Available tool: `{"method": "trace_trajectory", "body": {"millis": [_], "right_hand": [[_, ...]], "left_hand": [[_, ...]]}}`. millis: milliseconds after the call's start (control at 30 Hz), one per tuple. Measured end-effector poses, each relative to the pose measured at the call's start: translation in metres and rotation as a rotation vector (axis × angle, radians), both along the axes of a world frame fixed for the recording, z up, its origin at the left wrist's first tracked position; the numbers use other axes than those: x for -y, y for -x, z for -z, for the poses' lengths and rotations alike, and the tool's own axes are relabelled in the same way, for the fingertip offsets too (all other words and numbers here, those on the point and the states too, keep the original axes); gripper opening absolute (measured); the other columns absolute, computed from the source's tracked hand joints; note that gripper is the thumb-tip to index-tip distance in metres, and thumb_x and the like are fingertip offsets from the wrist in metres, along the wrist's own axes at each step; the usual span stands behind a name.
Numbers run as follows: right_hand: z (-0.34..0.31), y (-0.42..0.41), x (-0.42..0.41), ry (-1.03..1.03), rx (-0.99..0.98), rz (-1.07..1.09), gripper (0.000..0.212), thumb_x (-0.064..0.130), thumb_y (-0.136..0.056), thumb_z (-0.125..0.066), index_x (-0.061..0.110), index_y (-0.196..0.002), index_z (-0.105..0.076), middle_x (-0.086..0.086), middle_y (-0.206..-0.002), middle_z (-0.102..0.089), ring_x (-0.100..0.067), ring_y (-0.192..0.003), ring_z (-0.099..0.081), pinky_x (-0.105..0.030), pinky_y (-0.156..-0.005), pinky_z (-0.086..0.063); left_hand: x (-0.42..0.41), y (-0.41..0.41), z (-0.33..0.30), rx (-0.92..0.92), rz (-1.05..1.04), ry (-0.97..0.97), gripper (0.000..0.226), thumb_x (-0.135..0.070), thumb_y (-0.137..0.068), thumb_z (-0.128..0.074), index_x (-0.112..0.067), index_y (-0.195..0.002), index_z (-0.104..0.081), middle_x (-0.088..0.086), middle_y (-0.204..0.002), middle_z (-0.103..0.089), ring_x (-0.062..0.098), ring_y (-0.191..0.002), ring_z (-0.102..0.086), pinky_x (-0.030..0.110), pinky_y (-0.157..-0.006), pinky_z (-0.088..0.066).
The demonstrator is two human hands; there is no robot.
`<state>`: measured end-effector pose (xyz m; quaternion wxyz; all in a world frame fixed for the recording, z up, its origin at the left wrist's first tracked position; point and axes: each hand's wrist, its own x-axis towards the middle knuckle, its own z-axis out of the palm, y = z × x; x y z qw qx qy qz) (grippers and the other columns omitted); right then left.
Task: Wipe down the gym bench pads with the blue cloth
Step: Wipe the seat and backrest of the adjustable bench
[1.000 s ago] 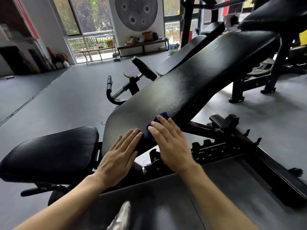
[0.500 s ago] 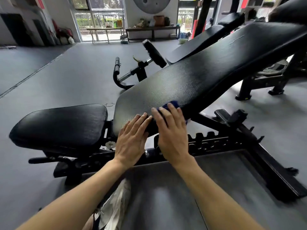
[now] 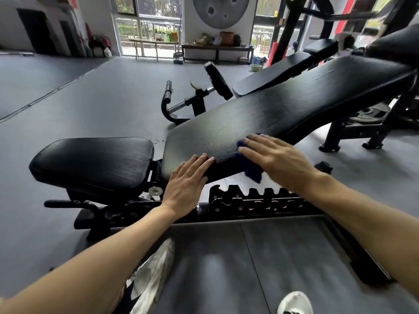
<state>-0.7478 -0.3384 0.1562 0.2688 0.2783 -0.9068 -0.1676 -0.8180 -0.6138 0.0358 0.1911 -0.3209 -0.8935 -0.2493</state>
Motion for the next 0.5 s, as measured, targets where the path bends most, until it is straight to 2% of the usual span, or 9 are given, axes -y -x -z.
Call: {"method": "trace_trajectory", "body": {"millis": [100, 167, 267, 333, 367, 433, 500], "right_hand": [[-0.016, -0.004, -0.024, 0.084, 0.005, 0.037, 0.045, 0.009, -0.093, -0.06, 0.01, -0.138, -0.059, -0.014, -0.146, -0.055, -0.032, -0.138, -0.048, -0.048, -0.112, -0.042], [-0.019, -0.004, -0.024, 0.11, 0.012, 0.075, 0.049, 0.002, -0.087, -0.07, 0.005, -0.135, -0.061, -0.018, -0.145, -0.054, -0.035, -0.139, -0.047, -0.048, -0.112, -0.043], [-0.013, -0.001, -0.001, 0.082, 0.019, 0.102, 0.055, 0.0, -0.08, -0.079, -0.001, -0.131, -0.061, -0.023, -0.144, -0.053, -0.037, -0.138, -0.047, -0.044, -0.117, -0.035], [-0.002, 0.004, 0.019, 0.064, 0.002, 0.114, 0.059, 0.001, -0.07, -0.085, -0.005, -0.125, -0.064, -0.025, -0.137, -0.058, -0.039, -0.131, -0.054, -0.036, -0.118, -0.028], [0.004, 0.005, 0.026, 0.064, 0.004, 0.126, 0.064, 0.001, -0.065, -0.087, -0.007, -0.124, -0.064, -0.025, -0.137, -0.058, -0.039, -0.131, -0.054, -0.037, -0.117, -0.029], [0.01, 0.006, 0.034, 0.083, 0.014, 0.137, 0.066, -0.007, -0.068, -0.081, -0.008, -0.131, -0.06, -0.026, -0.142, -0.054, -0.04, -0.135, -0.049, -0.045, -0.116, -0.033], [0.015, 0.004, 0.036, 0.09, -0.018, 0.108, 0.059, -0.014, -0.076, -0.068, -0.008, -0.134, -0.057, -0.026, -0.143, -0.052, -0.041, -0.137, -0.047, -0.047, -0.115, -0.036]], "left_hand": [[-0.001, 0.0, 0.001, -0.001, -0.005, -0.01, 0.053, -0.04, -0.108, -0.031, -0.041, -0.16, -0.023, -0.019, -0.166, -0.021, 0.006, -0.156, -0.012, 0.039, -0.127, -0.015], [-0.001, 0.0, 0.001, -0.003, -0.005, -0.015, 0.053, -0.04, -0.108, -0.031, -0.041, -0.16, -0.024, -0.018, -0.166, -0.022, 0.006, -0.156, -0.013, 0.038, -0.127, -0.014], [-0.001, 0.002, 0.002, -0.028, -0.007, -0.027, 0.053, -0.04, -0.108, -0.034, -0.04, -0.16, -0.025, -0.018, -0.166, -0.024, 0.006, -0.155, -0.015, 0.035, -0.126, -0.015], [0.001, 0.004, 0.004, -0.066, -0.012, -0.04, 0.054, -0.042, -0.107, -0.036, -0.034, -0.16, -0.029, -0.016, -0.165, -0.027, 0.006, -0.154, -0.019, 0.031, -0.125, -0.018], [0.003, 0.006, 0.005, -0.083, -0.016, -0.043, 0.055, -0.044, -0.107, -0.037, -0.03, -0.16, -0.03, -0.015, -0.164, -0.028, 0.005, -0.154, -0.02, 0.029, -0.124, -0.018], [0.008, 0.008, 0.005, -0.095, -0.022, -0.038, 0.059, -0.045, -0.106, -0.04, -0.024, -0.16, -0.03, -0.012, -0.164, -0.028, 0.002, -0.152, -0.018, 0.018, -0.123, -0.011], [0.012, 0.009, 0.005, -0.097, -0.024, -0.036, 0.063, -0.043, -0.104, -0.047, -0.02, -0.161, -0.029, -0.008, -0.165, -0.027, 0.001, -0.151, -0.015, 0.011, -0.12, -0.003]]}}
